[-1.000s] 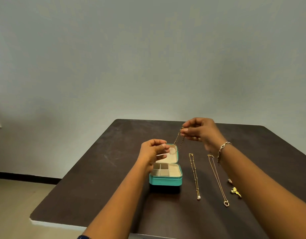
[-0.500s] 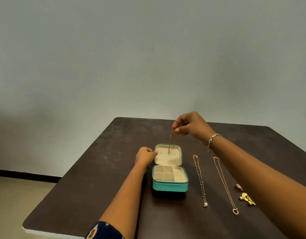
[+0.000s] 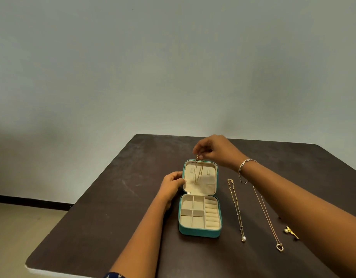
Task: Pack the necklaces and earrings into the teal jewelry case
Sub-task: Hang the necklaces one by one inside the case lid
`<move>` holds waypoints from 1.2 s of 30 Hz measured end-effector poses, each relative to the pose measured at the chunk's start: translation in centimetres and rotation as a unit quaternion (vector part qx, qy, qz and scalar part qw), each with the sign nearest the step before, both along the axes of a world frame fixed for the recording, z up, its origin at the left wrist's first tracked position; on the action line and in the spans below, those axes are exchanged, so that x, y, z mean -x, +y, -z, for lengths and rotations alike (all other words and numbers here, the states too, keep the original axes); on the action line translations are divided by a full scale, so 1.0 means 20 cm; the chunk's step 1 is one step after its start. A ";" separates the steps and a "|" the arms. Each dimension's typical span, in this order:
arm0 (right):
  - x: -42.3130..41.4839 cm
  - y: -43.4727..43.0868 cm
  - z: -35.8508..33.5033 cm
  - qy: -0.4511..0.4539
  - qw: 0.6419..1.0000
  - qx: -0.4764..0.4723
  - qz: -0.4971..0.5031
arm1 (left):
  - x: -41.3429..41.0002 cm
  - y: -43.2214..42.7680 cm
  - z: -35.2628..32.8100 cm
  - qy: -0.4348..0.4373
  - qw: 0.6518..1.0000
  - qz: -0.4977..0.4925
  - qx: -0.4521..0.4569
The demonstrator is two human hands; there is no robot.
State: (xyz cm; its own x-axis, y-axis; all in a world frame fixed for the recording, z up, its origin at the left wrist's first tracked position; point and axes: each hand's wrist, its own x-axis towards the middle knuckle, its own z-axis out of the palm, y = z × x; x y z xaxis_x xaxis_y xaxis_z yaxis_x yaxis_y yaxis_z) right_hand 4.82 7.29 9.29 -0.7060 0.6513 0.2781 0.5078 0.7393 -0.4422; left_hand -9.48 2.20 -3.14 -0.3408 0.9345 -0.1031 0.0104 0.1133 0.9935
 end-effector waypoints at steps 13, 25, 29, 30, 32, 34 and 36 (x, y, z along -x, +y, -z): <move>0.06 0.00 0.09 -0.038 0.999 -0.009 -0.008 | -0.01 -0.02 0.10 0.007 0.992 -0.003 -0.124; 0.09 0.01 0.09 0.006 1.000 0.008 -0.004 | 0.00 -0.03 0.10 -0.006 0.989 0.003 -0.147; 0.10 0.02 0.14 -0.002 1.000 -0.005 0.003 | 0.00 -0.04 0.10 0.001 0.989 0.001 -0.148; 0.11 0.03 0.15 -0.005 1.000 -0.011 0.007 | 0.00 -0.03 0.10 0.003 0.989 0.000 -0.148; 0.12 0.04 0.17 -0.011 0.999 -0.030 0.014 | 0.00 -0.03 0.11 0.006 0.989 0.000 -0.149; 0.12 0.05 0.19 -0.016 0.998 -0.053 0.021 | 0.00 -0.03 0.11 0.004 0.989 0.000 -0.150; 0.12 0.06 0.22 -0.011 0.997 -0.073 0.024 | 0.01 -0.03 0.11 -0.001 0.988 0.002 -0.152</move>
State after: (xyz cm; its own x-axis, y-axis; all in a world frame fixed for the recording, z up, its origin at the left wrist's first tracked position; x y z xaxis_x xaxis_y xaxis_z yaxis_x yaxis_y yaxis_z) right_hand 2.49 8.48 4.93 -0.6820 0.6381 0.3573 0.5521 0.7697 -0.3206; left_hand -9.59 1.67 -5.43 -0.3373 0.9237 0.1814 0.0077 -0.1900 0.9818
